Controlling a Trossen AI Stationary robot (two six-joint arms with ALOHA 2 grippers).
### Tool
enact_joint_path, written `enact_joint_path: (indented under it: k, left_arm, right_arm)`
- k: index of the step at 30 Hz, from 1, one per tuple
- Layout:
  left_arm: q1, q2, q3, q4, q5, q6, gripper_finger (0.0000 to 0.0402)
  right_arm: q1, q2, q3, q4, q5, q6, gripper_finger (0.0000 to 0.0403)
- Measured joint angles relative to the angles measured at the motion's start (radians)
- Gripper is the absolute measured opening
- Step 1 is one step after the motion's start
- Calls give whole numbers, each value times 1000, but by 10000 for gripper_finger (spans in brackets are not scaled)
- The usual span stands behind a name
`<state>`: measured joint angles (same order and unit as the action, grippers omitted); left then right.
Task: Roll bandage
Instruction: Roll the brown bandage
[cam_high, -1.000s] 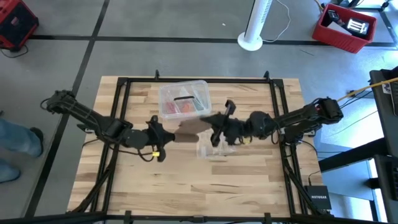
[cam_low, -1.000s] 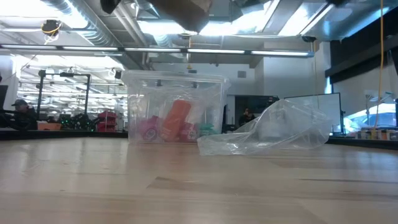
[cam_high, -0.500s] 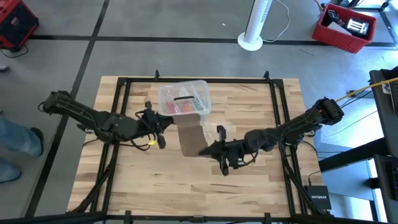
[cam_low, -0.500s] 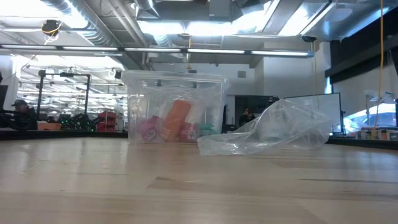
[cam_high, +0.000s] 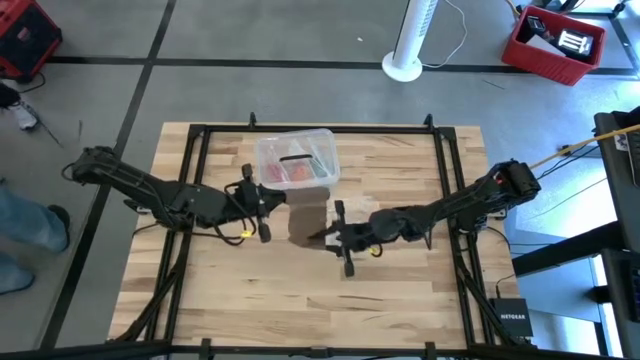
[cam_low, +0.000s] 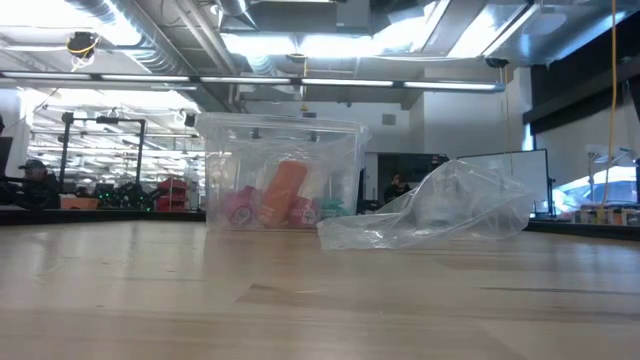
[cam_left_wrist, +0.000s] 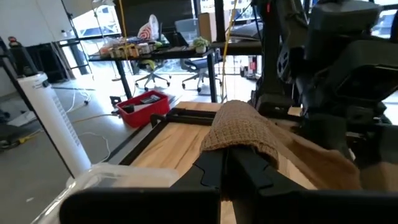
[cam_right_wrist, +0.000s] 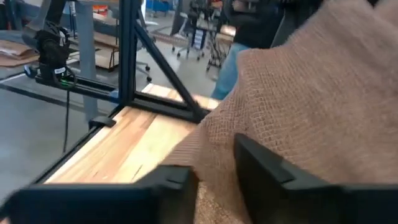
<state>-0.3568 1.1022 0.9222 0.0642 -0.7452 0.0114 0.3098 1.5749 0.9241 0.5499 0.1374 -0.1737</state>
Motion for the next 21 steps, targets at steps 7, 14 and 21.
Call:
enact_joint_path:
  k: [7,14,21]
  left_arm:
    - [-2,1,0,-3,-4,88,0]
    - [-2,1,0,-36,-5,204,0]
    - [-2,0,0,-117,-4,223,0]
  right_arm:
    - [-1,-50,19,-22,-37,58,213]
    - [-2,-73,52,-62,-43,83,265]
    - [-2,-67,53,-15,46,-1,273]
